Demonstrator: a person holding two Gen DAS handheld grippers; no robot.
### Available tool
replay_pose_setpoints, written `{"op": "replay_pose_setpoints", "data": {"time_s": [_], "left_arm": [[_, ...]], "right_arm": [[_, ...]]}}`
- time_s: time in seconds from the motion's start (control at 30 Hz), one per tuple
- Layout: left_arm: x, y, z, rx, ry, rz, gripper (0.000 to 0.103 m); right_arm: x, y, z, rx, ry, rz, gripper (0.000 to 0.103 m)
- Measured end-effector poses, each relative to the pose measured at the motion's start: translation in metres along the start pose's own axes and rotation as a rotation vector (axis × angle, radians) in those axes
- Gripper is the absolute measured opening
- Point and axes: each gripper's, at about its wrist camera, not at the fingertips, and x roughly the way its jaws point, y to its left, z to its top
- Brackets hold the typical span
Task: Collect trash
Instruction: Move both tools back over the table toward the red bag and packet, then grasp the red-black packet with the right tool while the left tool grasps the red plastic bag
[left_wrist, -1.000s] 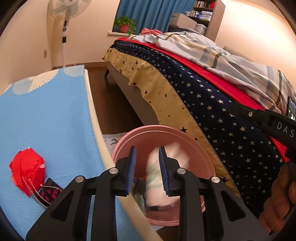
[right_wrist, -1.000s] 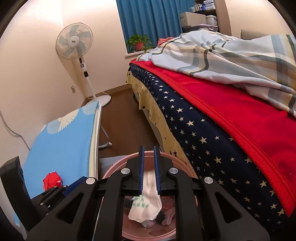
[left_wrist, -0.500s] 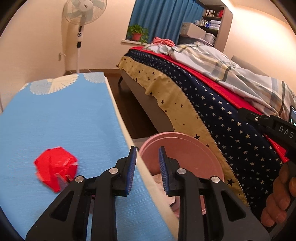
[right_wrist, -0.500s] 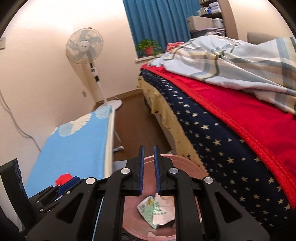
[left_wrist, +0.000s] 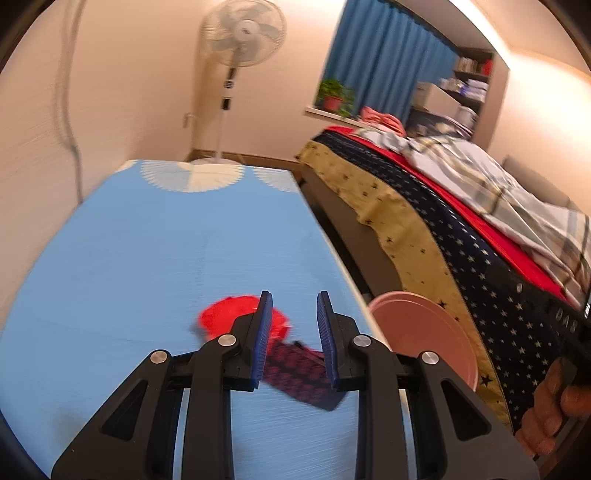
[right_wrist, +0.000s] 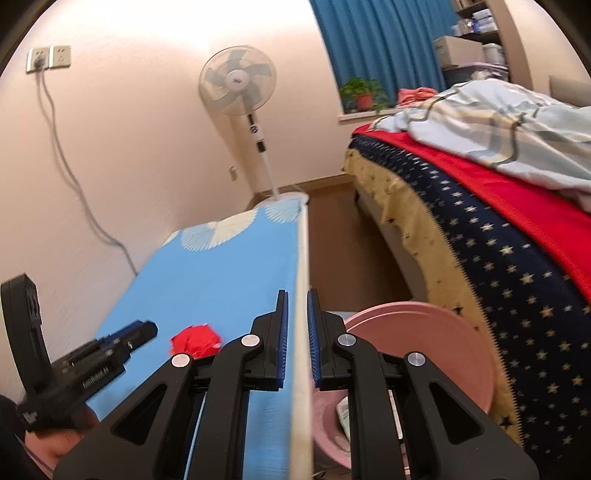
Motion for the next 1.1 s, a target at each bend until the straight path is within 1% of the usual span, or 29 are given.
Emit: {"op": "replay_pose_setpoints", "data": {"time_s": [0.17,0.33,0.43,0.57,0.6,0.63,0.67,0.9,0.97,1.0,1.03,1.07,1.1], "left_arm": [[-0.009,0.018,-0.004,-0.026,-0.01,0.044,0.025],[-0.012,0.029,-0.009,-0.039,-0.008,0.073,0.025],[-0.011,0.034,-0.011,-0.043,-0.003,0.087,0.025],[-0.009,0.036,-0.013,-0.045,0.006,0.097,0.025],[-0.008,0.037,-0.013,-0.044,0.008,0.1,0.025],[-0.008,0.037,-0.013,-0.043,0.009,0.102,0.025],[-0.007,0.038,-0.013,-0.043,0.01,0.103,0.025],[-0.004,0.043,-0.015,-0.056,0.019,0.112,0.025],[-0.002,0.044,-0.015,-0.059,0.021,0.114,0.025],[-0.001,0.045,-0.015,-0.06,0.023,0.115,0.025],[0.0,0.046,-0.015,-0.061,0.024,0.118,0.025],[0.001,0.046,-0.016,-0.062,0.026,0.12,0.025],[0.002,0.047,-0.016,-0.062,0.028,0.123,0.025]], "right_arm": [[0.013,0.02,-0.015,-0.031,0.038,0.055,0.012],[0.023,0.036,-0.027,-0.056,0.075,0.102,0.012],[0.033,0.046,-0.037,-0.076,0.12,0.138,0.012],[0.045,0.057,-0.047,-0.103,0.169,0.158,0.012],[0.048,0.058,-0.05,-0.107,0.183,0.163,0.026],[0.05,0.059,-0.052,-0.111,0.193,0.163,0.042],[0.053,0.061,-0.054,-0.117,0.203,0.166,0.044],[0.066,0.071,-0.066,-0.167,0.251,0.167,0.045],[0.07,0.073,-0.069,-0.178,0.266,0.17,0.041],[0.071,0.074,-0.07,-0.185,0.272,0.171,0.038],[0.073,0.076,-0.071,-0.192,0.276,0.174,0.032],[0.074,0.077,-0.072,-0.197,0.278,0.175,0.028],[0.074,0.078,-0.072,-0.202,0.28,0.178,0.02]]}}
